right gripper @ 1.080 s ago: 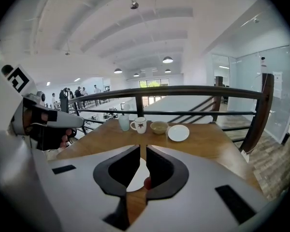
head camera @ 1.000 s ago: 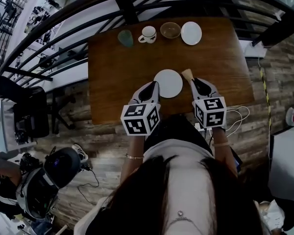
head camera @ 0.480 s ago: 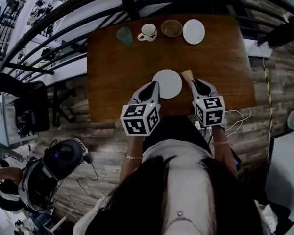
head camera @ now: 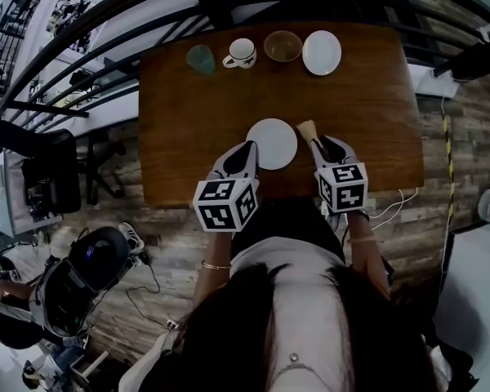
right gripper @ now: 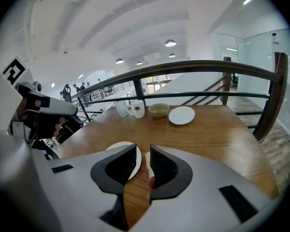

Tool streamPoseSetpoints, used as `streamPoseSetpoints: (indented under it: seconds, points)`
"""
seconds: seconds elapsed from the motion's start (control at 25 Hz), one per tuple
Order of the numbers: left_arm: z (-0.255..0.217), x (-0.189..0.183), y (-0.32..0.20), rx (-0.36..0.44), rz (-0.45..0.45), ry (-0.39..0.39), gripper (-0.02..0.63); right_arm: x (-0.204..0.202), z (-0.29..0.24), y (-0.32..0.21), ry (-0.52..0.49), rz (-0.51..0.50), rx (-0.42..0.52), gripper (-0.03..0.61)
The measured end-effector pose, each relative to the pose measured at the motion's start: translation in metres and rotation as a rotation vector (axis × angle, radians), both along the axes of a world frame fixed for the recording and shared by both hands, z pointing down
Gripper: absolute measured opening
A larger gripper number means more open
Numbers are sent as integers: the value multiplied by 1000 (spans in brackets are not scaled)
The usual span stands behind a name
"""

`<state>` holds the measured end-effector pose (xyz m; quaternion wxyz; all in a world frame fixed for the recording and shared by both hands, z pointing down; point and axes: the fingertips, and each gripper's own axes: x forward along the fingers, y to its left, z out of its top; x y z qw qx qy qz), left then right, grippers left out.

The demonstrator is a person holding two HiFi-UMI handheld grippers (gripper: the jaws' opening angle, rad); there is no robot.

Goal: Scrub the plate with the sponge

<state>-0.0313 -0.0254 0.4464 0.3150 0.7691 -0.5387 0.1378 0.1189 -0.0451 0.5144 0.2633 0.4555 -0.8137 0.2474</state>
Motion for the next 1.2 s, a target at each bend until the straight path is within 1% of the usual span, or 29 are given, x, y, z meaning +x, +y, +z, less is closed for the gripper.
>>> streamPoseSetpoints:
  seconds: [0.28,0.64,0.88,1.2]
  points:
    - [11,3,-4,-33,-13,-17,9,0,26,-4,6,-32,-57,110]
    - [29,-3,-3,-91,-47,-37,9,-1,56,-13,57,-77,-101,137]
    - [37,-4,-4,-116,-60,-46,9,-1,78,-12,94,-107,-142,152]
    - [48,-4,0,-151,-71,-59,9,0,97,-14,102,-101,-165,160]
